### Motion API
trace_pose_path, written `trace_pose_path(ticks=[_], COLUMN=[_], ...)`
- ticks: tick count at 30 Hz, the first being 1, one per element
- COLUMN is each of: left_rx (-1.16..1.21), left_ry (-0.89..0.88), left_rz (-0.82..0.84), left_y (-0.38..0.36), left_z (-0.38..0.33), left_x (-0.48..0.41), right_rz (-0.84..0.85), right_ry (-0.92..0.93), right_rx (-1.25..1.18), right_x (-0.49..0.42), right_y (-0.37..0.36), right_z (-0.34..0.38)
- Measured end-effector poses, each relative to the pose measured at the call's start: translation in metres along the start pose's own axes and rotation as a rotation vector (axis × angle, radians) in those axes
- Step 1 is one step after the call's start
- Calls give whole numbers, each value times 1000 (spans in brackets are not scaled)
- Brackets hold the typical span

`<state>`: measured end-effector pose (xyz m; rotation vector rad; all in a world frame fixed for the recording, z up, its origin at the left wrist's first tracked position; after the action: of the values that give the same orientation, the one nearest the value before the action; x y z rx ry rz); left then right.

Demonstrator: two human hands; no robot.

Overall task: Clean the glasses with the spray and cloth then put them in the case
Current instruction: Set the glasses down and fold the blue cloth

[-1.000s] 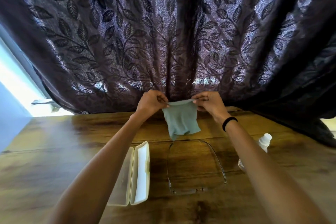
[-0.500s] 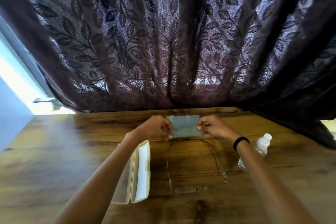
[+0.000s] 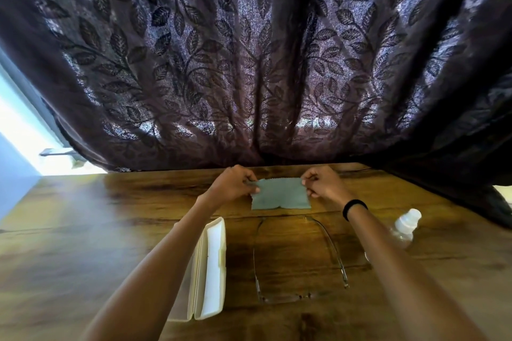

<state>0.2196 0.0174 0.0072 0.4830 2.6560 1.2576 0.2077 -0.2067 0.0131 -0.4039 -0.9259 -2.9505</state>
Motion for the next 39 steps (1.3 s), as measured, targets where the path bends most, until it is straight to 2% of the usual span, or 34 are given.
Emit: trace_pose_path(ticks=[8,14,21,27,30,35,39], left_rx=[-20,-22,-50,-47,-29,-177,-193], left_ry=[97,100,66,45,25,-27,5], left_rz=[-137,-154,-86,-119,-179,-25,-9], left_y=[-8,-10,-17,-19,-20,-23,-21], left_z=[10,14,13,16,14,15,18], left_x=[-13,-14,-15,-10,-5,1,6], right_rz=[-75,-209,-96,-70,-55,-83,-86], right_ry=[7,29,37,19,16,-29,-10], right_rx=[203,431,525,446,298,49,153], right_x=[-21,-20,-20,-18,-17,-17,-15], right_y=[-3,-8,-18,-14,-11,-11,-14], right_z=[-1,0,-2,-1,3,7,3])
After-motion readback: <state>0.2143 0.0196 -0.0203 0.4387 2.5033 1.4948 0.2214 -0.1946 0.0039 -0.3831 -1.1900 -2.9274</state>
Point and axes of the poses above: each hand's wrist, its own x-axis away from the middle knuckle, its own y-axis out of the back of the hand, z = x × y, the point moved 1 cm from there along -x, towards the middle knuckle, and after that the axes turned 4 degrees about -y, right-handed, at the moved point
